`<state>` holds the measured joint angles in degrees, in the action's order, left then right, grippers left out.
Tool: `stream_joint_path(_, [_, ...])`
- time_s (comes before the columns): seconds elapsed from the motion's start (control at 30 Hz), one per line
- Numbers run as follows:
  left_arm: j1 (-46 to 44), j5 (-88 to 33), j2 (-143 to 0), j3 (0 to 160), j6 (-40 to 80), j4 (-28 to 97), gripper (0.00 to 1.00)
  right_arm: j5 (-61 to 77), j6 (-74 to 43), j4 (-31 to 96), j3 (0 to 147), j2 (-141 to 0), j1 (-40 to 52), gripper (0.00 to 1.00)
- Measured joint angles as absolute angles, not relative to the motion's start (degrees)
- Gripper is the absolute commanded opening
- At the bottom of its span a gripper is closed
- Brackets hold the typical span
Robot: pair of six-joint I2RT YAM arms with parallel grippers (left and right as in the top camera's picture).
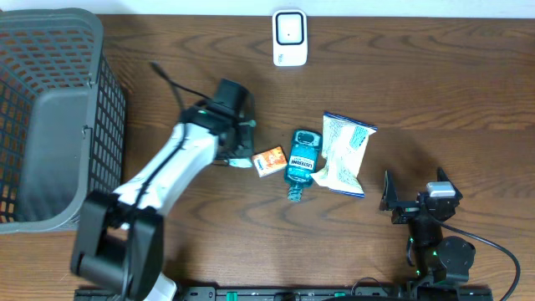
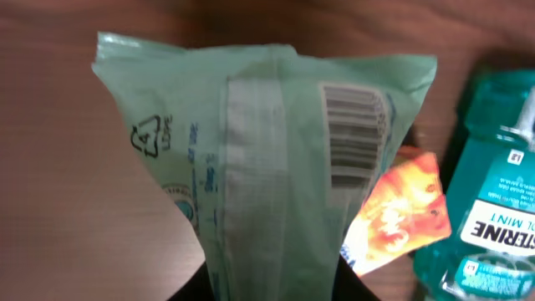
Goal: Scan the item barcode
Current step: 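Place the wipes pack left of the tissue pack and release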
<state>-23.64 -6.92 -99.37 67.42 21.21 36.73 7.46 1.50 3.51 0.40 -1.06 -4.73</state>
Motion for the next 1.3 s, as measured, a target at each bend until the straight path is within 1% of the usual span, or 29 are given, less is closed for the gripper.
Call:
stream_joint_path(0.27, [-28.42,-6.52,-103.79,67.33,21.12,28.16,0.08,7.46,1.5,3.51,0.4,-1.06,-4.73,0.99])
stream_joint_path(0.4, [-28.97,-3.62,-103.79,67.29,19.09,23.55,0.08,7.46,1.5,3.51,0.4,-1.06,-4.73,0.99])
stream_joint_path(0.53, [-28.97,1.32,-103.79,67.29,14.15,20.73,0.08,7.46,1.5,3.51,0.4,-1.06,-4.73,0.99])
stream_joint_path(0.8, [-28.95,4.23,-104.64,67.29,6.33,19.22,0.08,7.46,1.5,3.51,0.4,-1.06,-4.73,0.99])
stream_joint_path(1.13, [-28.97,1.56,-110.52,67.29,5.58,18.9,0.09,7.46,1.5,3.51,0.4,-1.06,-4.73,0.99])
stream_joint_path(1.17, [-28.95,1.06,-110.61,67.29,5.69,18.96,0.14,7.46,1.5,3.51,0.4,-1.06,-4.73,0.99])
stream_joint_path(1.2, [-28.97,-0.03,-110.61,67.29,5.76,19.03,0.25,7.46,1.5,3.51,0.4,-1.06,-4.73,0.99])
stream_joint_path(1.23, [-28.99,-0.8,-110.59,67.29,5.76,18.98,0.3,7.46,1.5,3.51,0.4,-1.06,-4.73,0.99])
stream_joint_path(1.27, [-29.06,-1.54,-110.59,67.29,5.87,18.96,0.38,7.46,1.5,3.51,0.4,-1.06,-4.73,0.99])
stream_joint_path(1.3, [-29.21,-2.24,-110.59,67.29,5.5,19.0,0.5,7.46,1.5,3.51,0.4,-1.06,-4.73,0.99])
